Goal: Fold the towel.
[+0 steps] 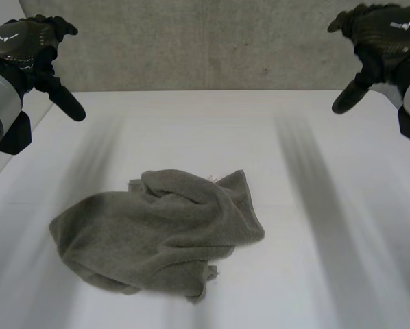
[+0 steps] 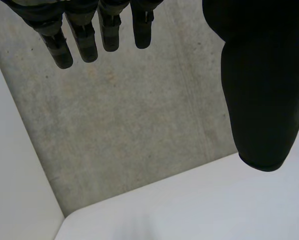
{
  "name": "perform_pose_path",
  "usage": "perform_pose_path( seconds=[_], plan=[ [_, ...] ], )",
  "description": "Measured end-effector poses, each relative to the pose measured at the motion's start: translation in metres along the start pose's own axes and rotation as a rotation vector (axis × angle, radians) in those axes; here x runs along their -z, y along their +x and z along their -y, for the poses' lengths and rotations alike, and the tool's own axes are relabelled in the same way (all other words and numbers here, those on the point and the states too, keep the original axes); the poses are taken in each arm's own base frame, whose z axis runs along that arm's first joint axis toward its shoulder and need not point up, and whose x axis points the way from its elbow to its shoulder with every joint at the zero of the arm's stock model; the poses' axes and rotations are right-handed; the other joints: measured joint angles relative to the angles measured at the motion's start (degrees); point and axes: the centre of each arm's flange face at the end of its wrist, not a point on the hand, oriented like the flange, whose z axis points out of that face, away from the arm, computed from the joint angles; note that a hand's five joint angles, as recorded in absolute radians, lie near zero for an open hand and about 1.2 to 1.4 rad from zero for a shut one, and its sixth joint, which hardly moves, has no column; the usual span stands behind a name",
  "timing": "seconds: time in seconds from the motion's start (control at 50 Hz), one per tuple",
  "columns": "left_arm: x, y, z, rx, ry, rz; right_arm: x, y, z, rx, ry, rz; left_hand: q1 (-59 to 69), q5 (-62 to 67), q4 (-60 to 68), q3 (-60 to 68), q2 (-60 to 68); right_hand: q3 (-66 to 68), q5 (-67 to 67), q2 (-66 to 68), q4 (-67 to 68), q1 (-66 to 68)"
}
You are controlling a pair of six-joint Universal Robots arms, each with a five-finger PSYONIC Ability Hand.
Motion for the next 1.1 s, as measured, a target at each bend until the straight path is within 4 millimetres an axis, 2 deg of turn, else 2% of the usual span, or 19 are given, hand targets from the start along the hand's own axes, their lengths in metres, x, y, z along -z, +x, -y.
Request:
perform_pose_path(
  seconds=[0.12, 0.32, 0.54, 0.6, 0.68, 0.78, 0.82, 0.94, 1.02, 1.1],
  plan=[
    [0.002, -0.001, -0.003, -0.009, -0.038, -0.001, -0.004, 0.004, 0.01, -0.029, -0.002, -0.01, 0.0, 0.0, -0.01, 0.0, -0.01, 0.0, 0.0, 0.0, 0.0, 0.0],
    [0.005, 0.005, -0.002, -0.01, -0.044, -0.046, -0.008, 0.002, 0.002, -0.022, -0.021, -0.004, 0.0, 0.0, -0.03, 0.02, -0.02, 0.0, 0.0, 0.0, 0.0, 0.0],
    [0.006, 0.013, 0.009, 0.001, -0.008, -0.109, -0.006, -0.001, 0.0, 0.029, -0.027, 0.019, 0.0, 0.0, -0.03, 0.02, -0.06, 0.0, 0.0, 0.0, 0.0, 0.0],
    [0.006, 0.012, 0.006, 0.002, -0.018, -0.107, -0.005, -0.005, -0.003, 0.068, -0.036, 0.037, 0.0, 0.0, -0.03, 0.02, -0.07, 0.0, 0.0, 0.0, 0.0, 0.0],
    [0.006, 0.009, -0.008, 0.0, -0.063, -0.095, -0.005, -0.017, -0.01, 0.135, -0.053, 0.095, 0.0, 0.0, -0.03, 0.02, -0.08, 0.0, 0.0, 0.0, 0.0, 0.0],
    [0.002, -0.009, -0.045, -0.005, -0.175, -0.04, -0.001, -0.059, -0.027, 0.253, -0.062, 0.294, 0.0, 0.0, -0.1, 0.02, -0.11, 0.0, 0.0, 0.0, 0.0, 0.0],
    [0.0, -0.022, -0.065, -0.004, -0.231, -0.001, 0.001, -0.084, -0.035, 0.306, -0.049, 0.405, 0.0, 0.0, -0.11, 0.02, -0.12, 0.0, 0.0, 0.0, 0.0, 0.0],
    [0.001, -0.045, -0.112, 0.019, -0.348, 0.04, 0.005, -0.147, -0.06, 0.409, -0.008, 0.652, 0.0, 0.0, -0.11, 0.02, -0.13, 0.0, 0.0, 0.0, 0.0, 0.0],
    [0.004, -0.046, -0.142, 0.047, -0.406, -0.001, 0.007, -0.19, -0.085, 0.455, 0.009, 0.784, 0.0, 0.0, -0.11, 0.02, -0.13, 0.0, -0.01, 0.0, 0.0, 0.0],
    [0.005, -0.041, -0.163, 0.065, -0.426, -0.049, 0.005, -0.221, -0.115, 0.506, 0.006, 0.861, 0.0, 0.0, -0.11, 0.02, -0.13, 0.04, -0.01, 0.0, 0.0, 0.0]
  ],
)
